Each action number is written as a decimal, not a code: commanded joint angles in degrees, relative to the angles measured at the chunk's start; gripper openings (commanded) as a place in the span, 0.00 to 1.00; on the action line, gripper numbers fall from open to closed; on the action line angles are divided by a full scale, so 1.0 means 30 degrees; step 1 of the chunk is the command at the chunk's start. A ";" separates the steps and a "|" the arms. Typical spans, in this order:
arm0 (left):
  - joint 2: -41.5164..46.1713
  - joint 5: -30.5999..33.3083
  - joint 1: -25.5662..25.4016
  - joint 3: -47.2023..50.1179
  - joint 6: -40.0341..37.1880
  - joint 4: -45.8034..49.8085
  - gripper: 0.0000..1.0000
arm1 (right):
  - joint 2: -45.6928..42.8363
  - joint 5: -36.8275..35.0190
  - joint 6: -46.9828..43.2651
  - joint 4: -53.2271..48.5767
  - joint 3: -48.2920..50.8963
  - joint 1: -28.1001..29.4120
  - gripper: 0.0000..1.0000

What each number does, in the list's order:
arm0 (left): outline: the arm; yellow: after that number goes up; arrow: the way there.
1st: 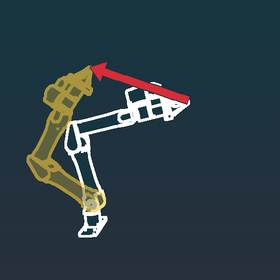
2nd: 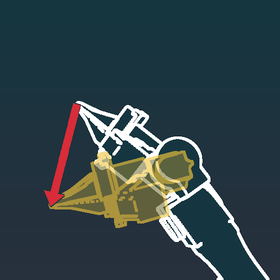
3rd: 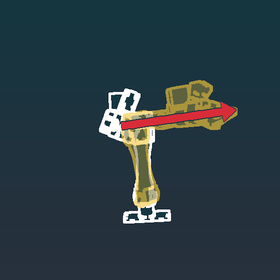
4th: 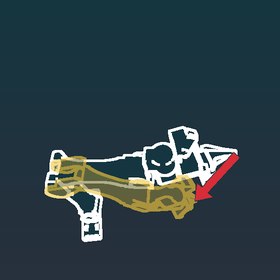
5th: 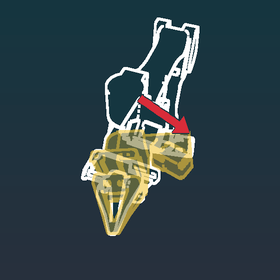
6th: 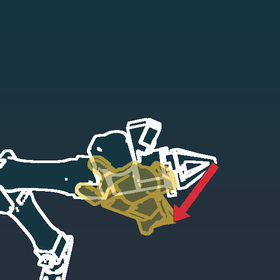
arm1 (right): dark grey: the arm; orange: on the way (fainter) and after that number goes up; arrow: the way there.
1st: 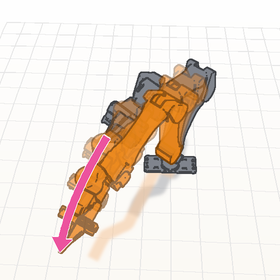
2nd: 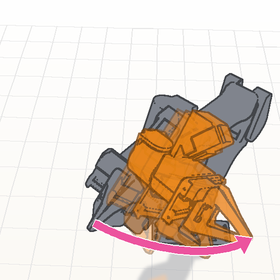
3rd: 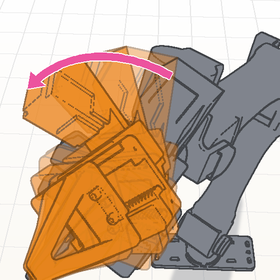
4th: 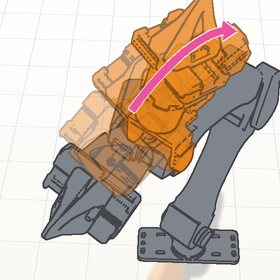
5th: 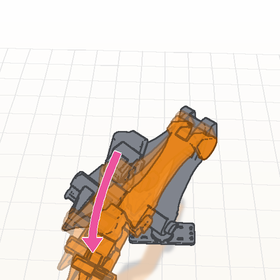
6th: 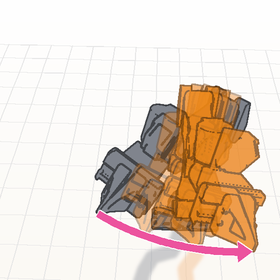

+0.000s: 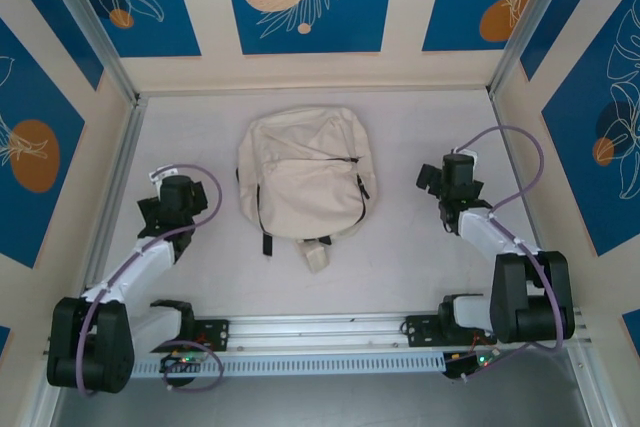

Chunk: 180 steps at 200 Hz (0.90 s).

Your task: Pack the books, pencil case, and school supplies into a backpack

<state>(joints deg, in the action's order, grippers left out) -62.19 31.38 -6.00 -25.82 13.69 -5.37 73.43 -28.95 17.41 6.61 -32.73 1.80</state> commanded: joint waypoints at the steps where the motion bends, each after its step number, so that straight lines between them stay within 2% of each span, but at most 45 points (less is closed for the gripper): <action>1: -0.0881 -0.0695 0.0185 0.1027 -0.1771 -0.5077 1.00 | 0.0454 0.2088 -0.1916 0.4662 0.0625 -0.0016 1.00; 27: -0.1829 -0.1969 0.0235 0.2601 -0.2817 -0.9246 1.00 | 0.1161 0.3721 -0.2928 0.7322 0.1798 0.0131 1.00; 83: -0.3822 -0.5056 0.0271 0.3466 -0.3877 -1.3966 1.00 | 0.2199 0.5445 -0.3700 1.1679 0.3290 0.0131 0.99; 131: -0.6253 -0.5449 0.0387 0.2892 -0.4155 -1.5634 1.00 | 0.3449 0.5811 -0.3930 1.4026 0.3878 0.0128 0.99; 180: -0.7271 -0.5834 0.0397 0.1854 -0.4341 -1.4665 1.00 | 0.4591 0.5774 -0.4149 1.4504 0.3624 0.0266 0.99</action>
<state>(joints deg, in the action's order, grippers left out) -83.83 15.77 -5.52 -18.50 2.07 -47.57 86.13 -11.84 6.87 46.50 -21.71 1.93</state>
